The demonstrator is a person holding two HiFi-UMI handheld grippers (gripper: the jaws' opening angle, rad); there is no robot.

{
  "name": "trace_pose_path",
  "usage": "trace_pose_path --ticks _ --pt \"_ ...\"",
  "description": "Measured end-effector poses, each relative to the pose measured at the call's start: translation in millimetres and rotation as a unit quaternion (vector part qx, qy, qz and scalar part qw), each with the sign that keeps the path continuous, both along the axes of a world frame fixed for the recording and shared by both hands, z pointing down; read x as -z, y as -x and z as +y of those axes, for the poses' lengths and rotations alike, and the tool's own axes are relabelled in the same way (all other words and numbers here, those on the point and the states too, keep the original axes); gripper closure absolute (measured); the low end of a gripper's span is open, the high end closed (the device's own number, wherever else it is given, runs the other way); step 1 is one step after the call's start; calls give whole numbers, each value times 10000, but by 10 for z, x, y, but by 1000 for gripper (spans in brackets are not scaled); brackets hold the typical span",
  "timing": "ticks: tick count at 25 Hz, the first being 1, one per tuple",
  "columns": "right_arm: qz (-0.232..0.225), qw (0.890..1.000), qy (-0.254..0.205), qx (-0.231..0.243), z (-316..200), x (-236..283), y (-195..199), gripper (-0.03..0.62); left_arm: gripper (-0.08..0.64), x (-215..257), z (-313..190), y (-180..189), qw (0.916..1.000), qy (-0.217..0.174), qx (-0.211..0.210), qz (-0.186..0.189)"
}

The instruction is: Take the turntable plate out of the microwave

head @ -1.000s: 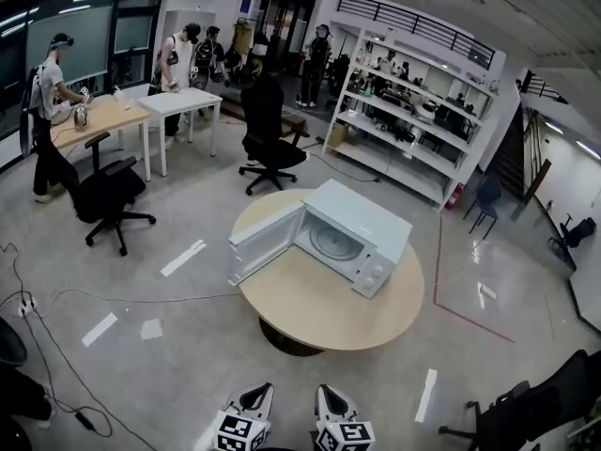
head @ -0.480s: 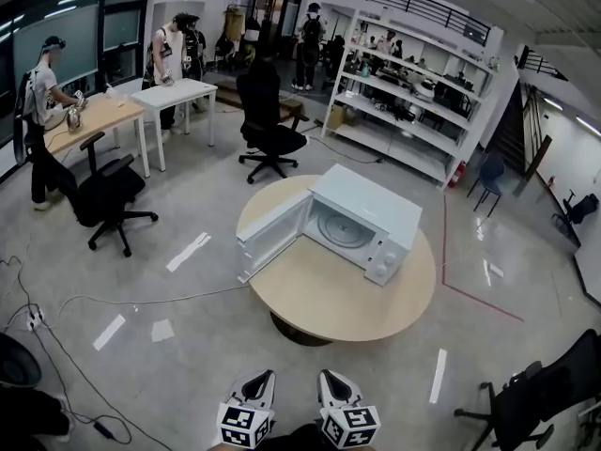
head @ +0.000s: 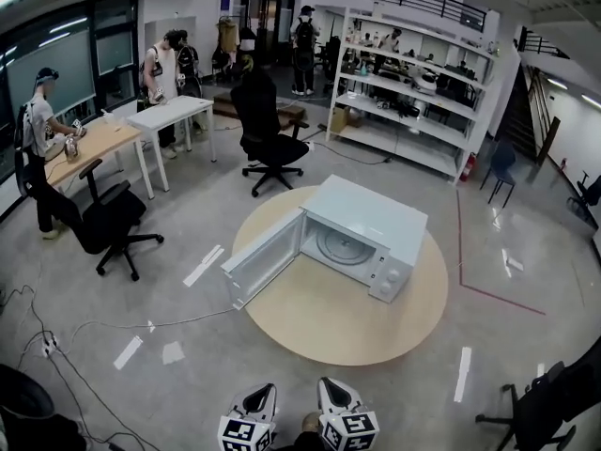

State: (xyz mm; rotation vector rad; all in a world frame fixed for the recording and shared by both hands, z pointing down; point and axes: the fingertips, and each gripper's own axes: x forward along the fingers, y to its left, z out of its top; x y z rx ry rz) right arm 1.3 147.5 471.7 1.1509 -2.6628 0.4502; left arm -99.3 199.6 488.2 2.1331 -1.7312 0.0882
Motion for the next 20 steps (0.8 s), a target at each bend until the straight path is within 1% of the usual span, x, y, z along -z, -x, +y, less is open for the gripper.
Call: trace_pose_path --ticks 4,10,16,20 --pt "-166 9998 52 -9 -409 -11 -126 575 512 -5 -383 -204 9998 115 -99 -102" --pt "-318 9993 108 -148 -963 -66 -511 575 512 -32 -939 -626 9989 261 -306 -231" --pt "-515 9983 87 -252 -1435 -55 -827 575 512 22 -1409 -944 9973 317 -466 -475" --pt "-522 9978 64 -414 -1682 0 -1084 575 512 41 -1625 -1169 9962 260 -590 -579"
